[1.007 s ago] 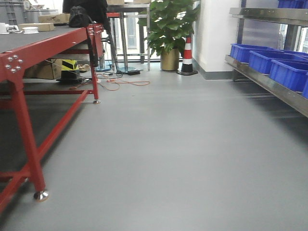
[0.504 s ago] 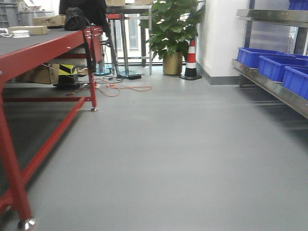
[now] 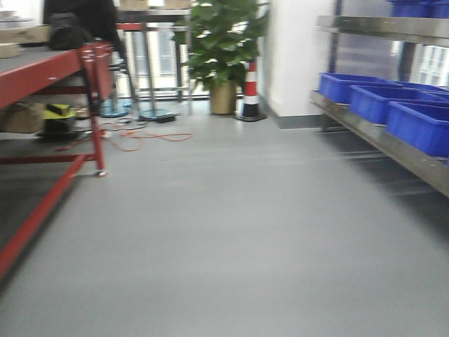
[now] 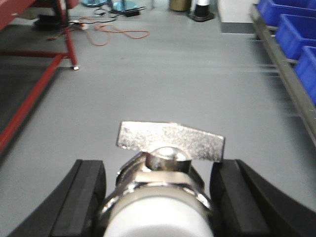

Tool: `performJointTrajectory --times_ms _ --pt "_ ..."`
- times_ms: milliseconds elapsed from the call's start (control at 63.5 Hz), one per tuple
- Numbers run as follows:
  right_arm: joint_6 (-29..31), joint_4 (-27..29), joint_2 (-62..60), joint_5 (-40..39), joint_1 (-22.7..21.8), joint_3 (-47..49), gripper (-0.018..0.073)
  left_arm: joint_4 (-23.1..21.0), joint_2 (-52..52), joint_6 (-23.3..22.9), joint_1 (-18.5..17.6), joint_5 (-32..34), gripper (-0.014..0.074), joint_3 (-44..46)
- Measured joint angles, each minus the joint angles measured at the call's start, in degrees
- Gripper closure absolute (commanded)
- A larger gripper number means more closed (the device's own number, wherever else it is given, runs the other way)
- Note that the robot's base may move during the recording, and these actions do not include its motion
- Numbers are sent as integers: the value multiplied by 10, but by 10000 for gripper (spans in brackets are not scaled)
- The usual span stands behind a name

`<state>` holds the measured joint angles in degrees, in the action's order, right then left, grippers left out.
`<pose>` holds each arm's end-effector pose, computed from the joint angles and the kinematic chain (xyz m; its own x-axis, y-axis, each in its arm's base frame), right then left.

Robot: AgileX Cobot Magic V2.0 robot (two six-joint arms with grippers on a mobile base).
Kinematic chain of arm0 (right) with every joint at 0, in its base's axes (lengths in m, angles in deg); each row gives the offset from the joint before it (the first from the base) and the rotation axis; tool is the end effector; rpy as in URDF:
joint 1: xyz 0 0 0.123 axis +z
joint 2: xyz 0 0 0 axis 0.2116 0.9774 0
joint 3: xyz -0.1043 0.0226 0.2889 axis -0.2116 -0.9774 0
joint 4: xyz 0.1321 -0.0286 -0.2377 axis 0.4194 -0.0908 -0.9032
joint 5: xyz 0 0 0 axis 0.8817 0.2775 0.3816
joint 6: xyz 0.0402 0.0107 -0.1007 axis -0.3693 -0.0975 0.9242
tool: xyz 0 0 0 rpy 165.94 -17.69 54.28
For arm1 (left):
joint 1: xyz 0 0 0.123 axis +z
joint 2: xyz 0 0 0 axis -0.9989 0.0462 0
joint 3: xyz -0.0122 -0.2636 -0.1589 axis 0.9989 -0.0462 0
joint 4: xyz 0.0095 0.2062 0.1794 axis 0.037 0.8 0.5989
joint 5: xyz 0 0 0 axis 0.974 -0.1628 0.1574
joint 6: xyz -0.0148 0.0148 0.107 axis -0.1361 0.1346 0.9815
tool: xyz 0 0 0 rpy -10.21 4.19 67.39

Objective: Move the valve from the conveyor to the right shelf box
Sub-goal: 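Drive the base to the steel shelf of blue bins, holding both valves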

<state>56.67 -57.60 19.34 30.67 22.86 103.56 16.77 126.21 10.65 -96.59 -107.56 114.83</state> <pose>0.3386 0.0703 0.5004 -0.3804 -0.0298 -0.9244 -0.2237 0.9728 0.0607 0.3505 -0.0478 0.5014 -0.5743 0.1115 -0.8110 0.1038 0.9926 0.0629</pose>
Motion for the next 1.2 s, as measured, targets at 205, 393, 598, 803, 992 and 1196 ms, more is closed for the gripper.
performJointTrajectory --times_ms 205,393,598,803,992,1196 --pt "0 0 1 -1 0 0 722 0 0 0 0 0 708 0" --pt "0 0 1 -1 0 0 722 0 0 0 0 0 708 0" --pt "0 0 1 -1 0 0 722 0 0 0 0 0 708 0" --pt "0 0 1 -1 0 0 722 0 0 0 0 0 708 0" --pt "0 0 1 -1 0 0 722 0 0 0 0 0 708 0" --pt "0 0 1 -1 0 0 722 0 0 0 0 0 708 0"
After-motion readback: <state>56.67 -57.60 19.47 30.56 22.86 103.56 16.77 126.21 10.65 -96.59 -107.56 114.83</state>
